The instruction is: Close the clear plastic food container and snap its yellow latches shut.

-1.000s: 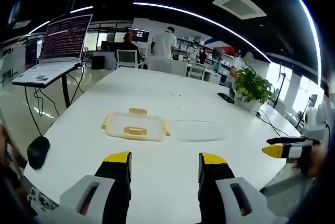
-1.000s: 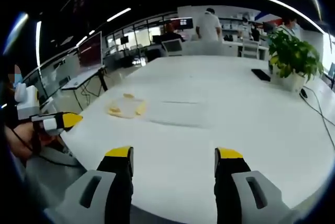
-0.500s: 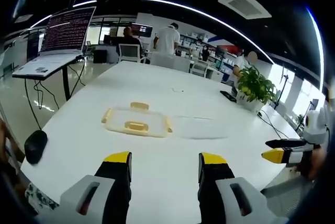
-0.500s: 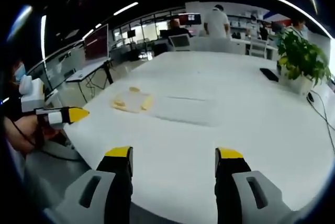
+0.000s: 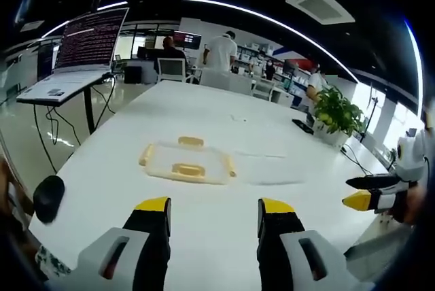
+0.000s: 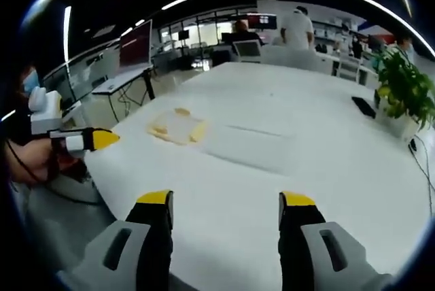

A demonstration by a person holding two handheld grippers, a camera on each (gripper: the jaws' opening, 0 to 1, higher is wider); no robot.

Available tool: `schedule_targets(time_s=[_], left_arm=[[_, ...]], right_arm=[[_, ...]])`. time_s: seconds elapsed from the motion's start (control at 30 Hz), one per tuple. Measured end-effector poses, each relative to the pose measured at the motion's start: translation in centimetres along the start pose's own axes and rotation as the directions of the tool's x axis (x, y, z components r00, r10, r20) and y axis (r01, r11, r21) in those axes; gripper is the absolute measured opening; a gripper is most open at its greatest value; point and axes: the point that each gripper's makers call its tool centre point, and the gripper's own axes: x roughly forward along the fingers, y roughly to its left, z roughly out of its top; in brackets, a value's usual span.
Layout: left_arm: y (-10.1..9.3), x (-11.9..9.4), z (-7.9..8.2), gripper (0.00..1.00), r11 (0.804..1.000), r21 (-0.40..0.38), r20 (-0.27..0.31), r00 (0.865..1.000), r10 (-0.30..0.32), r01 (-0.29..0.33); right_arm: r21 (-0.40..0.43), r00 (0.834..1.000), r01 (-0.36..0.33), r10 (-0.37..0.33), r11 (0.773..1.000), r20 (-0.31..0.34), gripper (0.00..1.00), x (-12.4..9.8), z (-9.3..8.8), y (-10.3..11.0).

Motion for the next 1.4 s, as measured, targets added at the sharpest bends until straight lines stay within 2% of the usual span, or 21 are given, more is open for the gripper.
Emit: schedule_targets(time_s=[0.3, 0.53, 0.7, 0.9, 1.1, 1.2, 1.27, 1.4], left_arm=[[0.8, 1.3, 0.4, 0.46, 0.999, 0.040, 0.001, 1.000, -0.022, 0.022], [2.1, 2.3, -0.3, 0.45, 0.998, 0.058, -0.030, 0.999, -0.033, 0.035], [2.3, 2.9, -0.7, 0.45, 0.997, 0.058, -0.053, 0.998, -0.046, 0.049], [2.3, 3.8, -0.6, 0.45, 0.991, 0.104, -0.069, 0.995, -0.073, 0.080], [2.3, 4.9, -0.1, 0.45, 0.978, 0.174, -0.075, 0.992, -0.103, 0.115], [2.4, 5.3, -0.1, 0.45, 0.964, 0.220, -0.098, 0.987, -0.128, 0.147], [2.6, 5.5, 0.0, 0.45, 0.956, 0.247, -0.105, 0.985, -0.139, 0.161], [2.7, 5.7, -0.4, 0.43, 0.929, 0.305, -0.147, 0.974, -0.170, 0.208]], right_arm=[[-0.113, 0.998, -0.059, 0.056, 0.992, -0.034, 0.59, 1.6, 0.8, 1.4], [-0.153, 0.994, -0.102, 0.095, 0.983, -0.057, 0.59, 3.0, 1.3, 2.3], [-0.184, 0.991, -0.121, 0.110, 0.975, -0.073, 0.59, 4.1, 1.8, 2.5], [-0.219, 0.988, -0.147, 0.131, 0.964, -0.085, 0.59, 5.5, 2.8, 2.7], [-0.250, 0.983, -0.176, 0.156, 0.952, -0.098, 0.59, 6.7, 3.4, 3.1], [-0.274, 0.978, -0.203, 0.179, 0.940, -0.109, 0.58, 7.3, 3.7, 3.6], [-0.299, 0.974, -0.221, 0.193, 0.928, -0.119, 0.58, 7.7, 3.9, 3.8], [-0.373, 0.962, -0.268, 0.228, 0.888, -0.148, 0.58, 8.9, 4.2, 4.3]])
